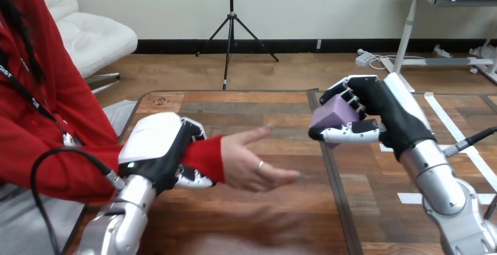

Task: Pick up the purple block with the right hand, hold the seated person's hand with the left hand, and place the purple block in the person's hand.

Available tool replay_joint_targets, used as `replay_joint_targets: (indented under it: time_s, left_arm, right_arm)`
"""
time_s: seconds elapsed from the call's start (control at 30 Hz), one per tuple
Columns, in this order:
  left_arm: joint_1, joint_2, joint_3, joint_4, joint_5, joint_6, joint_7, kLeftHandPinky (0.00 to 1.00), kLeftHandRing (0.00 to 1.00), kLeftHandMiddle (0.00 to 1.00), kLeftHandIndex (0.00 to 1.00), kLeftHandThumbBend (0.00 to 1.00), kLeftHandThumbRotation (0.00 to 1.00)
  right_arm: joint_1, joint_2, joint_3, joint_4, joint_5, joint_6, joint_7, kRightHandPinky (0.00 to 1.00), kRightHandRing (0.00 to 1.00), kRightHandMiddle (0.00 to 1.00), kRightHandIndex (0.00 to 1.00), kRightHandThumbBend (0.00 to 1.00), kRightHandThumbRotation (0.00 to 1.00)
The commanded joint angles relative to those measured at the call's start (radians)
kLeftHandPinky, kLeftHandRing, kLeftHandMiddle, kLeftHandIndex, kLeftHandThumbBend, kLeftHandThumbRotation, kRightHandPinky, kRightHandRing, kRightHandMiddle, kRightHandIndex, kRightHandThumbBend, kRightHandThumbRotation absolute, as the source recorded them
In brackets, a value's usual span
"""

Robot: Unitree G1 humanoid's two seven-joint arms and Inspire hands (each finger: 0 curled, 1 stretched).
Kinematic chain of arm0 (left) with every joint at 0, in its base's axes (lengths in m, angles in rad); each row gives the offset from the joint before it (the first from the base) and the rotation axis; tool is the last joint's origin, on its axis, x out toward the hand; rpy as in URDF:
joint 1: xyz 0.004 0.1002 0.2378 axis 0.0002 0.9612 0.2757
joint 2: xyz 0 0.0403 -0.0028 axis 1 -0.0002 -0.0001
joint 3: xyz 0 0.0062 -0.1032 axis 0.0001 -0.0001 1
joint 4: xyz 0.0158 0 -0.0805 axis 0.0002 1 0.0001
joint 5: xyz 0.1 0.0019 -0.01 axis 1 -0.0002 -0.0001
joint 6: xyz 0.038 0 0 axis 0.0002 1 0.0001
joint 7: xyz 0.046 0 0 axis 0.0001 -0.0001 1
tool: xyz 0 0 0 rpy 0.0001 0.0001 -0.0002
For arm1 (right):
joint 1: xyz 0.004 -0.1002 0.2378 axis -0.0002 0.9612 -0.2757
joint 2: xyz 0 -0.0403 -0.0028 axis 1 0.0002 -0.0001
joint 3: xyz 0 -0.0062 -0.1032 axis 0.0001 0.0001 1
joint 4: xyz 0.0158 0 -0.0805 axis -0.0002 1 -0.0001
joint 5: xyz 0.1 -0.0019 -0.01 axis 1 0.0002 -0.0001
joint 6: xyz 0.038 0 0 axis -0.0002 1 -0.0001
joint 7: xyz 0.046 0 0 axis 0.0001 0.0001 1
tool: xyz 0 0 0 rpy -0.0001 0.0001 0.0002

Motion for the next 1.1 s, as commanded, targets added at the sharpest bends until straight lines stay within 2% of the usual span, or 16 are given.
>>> replay_joint_targets:
  time_s: [0.0, 0.33, 0.9, 1.07]
  left_arm:
    - [-0.261, -0.036, 0.046, -0.031, -0.02, -0.01, 0.056, 0.23, 0.3, 0.37, 0.37, 0.72, 0.0]
    - [-0.305, -0.061, 0.033, -0.004, 0.0, -0.014, 0.066, 0.24, 0.3, 0.36, 0.37, 0.73, 0.0]
    - [-0.36, -0.084, 0.026, 0.039, 0.004, -0.023, 0.076, 0.23, 0.29, 0.35, 0.36, 0.72, 0.0]
    - [-0.371, -0.09, 0.025, 0.041, 0.003, -0.014, 0.074, 0.23, 0.29, 0.35, 0.37, 0.71, 0.0]
  right_arm:
    - [-0.038, 0.032, -0.002, -0.149, 0.013, -0.014, 0.005, 0.27, 0.32, 0.41, 0.47, 0.67, 0.0]
    - [-0.005, 0.056, 0.01, -0.239, 0.008, 0.006, 0.034, 0.27, 0.32, 0.42, 0.47, 0.65, 0.0]
    - [0.03, 0.094, 0.026, -0.334, 0.002, 0.053, 0.064, 0.28, 0.33, 0.42, 0.47, 0.64, 0.0]
    - [0.034, 0.103, 0.037, -0.341, 0.0, 0.041, 0.061, 0.28, 0.33, 0.41, 0.47, 0.64, 0.0]
